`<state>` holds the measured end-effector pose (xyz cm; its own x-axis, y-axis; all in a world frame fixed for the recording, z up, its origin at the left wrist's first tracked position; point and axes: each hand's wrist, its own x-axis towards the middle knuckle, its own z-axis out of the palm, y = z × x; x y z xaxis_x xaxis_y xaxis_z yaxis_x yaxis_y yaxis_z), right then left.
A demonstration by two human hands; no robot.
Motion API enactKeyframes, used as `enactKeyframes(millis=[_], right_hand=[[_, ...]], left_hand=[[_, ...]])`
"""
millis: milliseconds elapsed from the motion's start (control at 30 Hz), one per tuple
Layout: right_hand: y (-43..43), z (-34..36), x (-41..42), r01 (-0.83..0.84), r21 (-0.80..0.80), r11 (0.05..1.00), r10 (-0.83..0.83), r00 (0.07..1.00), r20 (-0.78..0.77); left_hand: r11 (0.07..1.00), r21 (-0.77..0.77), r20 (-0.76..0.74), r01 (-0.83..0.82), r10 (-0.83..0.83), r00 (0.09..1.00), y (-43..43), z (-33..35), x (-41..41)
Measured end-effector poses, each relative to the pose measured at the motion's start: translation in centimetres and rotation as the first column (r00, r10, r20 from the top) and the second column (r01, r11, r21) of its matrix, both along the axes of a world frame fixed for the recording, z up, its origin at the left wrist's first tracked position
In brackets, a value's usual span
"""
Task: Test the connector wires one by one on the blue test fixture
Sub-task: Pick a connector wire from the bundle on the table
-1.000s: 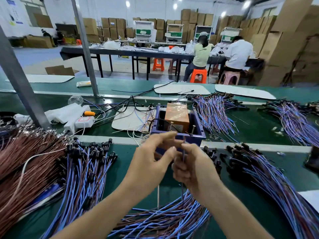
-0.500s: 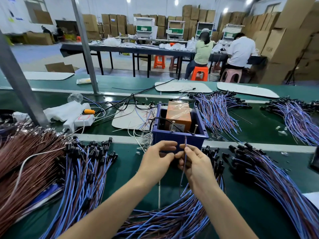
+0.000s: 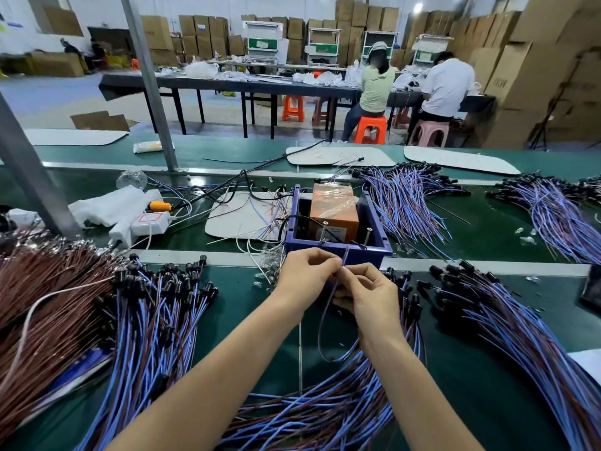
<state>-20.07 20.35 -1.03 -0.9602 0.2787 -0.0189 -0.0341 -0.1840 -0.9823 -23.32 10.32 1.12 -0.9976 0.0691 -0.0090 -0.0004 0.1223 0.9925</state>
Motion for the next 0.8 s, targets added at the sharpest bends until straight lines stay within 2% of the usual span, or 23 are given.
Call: enactKeyframes(millis=[133, 267, 400, 633, 800], right_hand=[[-0.2, 0.2, -0.2, -0.027, -0.054, 0.998, 0.027, 1.0, -0.005], [0.6, 0.2, -0.9, 0.119, -0.115, 0.986, -0.111, 0.991, 0.074], [1.6, -0.1, -1.6, 0.234, -0.2, 0.952, -0.211, 0.969, 0.129], [0.7, -0.8, -2.1, 0.261, -0.202, 0.944, -0.235, 0.961, 0.145], [0.5, -1.2, -2.0, 0.278, -0.188, 0.942, -0.253, 0.956, 0.147]], left_hand=[[0.999, 0.048, -0.008, -0.004, 0.004, 1.0, -0.2, 0.2, -0.3], [0.994, 0.034, 0.026, -0.105, 0.104, 0.994, -1.1, 0.0, -1.2], [0.993, 0.012, 0.023, -0.121, 0.121, 0.992, -1.7, -0.4, -1.7], [0.986, 0.095, 0.052, -0.137, 0.133, 0.99, -1.6, -1.1, -2.0], [0.99, 0.088, 0.048, -0.112, 0.108, 0.993, -1.5, -1.2, -2.1]])
